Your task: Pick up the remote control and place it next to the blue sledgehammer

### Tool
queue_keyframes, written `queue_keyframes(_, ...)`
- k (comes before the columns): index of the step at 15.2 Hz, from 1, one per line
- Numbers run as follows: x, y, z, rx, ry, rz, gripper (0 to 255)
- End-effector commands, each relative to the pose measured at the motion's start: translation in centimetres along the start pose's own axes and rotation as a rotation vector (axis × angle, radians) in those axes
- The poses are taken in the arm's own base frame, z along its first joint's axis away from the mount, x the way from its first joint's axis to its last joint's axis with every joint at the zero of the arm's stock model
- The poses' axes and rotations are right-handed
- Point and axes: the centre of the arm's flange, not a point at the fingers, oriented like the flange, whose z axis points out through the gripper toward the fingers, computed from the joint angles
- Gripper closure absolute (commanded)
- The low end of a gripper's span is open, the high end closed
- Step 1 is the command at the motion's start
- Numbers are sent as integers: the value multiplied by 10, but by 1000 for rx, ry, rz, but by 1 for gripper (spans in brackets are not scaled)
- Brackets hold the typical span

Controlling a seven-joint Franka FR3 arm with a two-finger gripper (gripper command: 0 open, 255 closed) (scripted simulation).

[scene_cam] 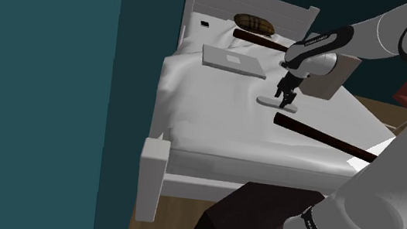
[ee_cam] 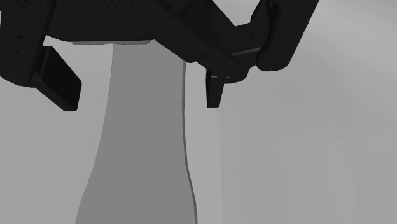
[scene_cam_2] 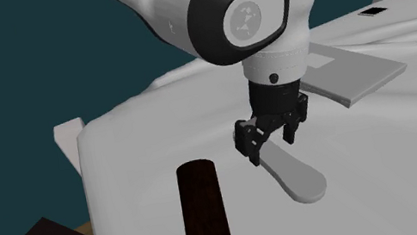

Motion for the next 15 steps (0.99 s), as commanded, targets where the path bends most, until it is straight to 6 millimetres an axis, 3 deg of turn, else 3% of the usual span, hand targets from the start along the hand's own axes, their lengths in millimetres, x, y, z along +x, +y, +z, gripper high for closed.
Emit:
queue_keyframes(1,0,0,0,0,0,0,0)
queue_keyframes(4,0,0,0,0,0,0,0)
queue_keyframes(8,0,0,-50,0,0,0,0)
queue_keyframes(15,0,0,-50,0,0,0,0)
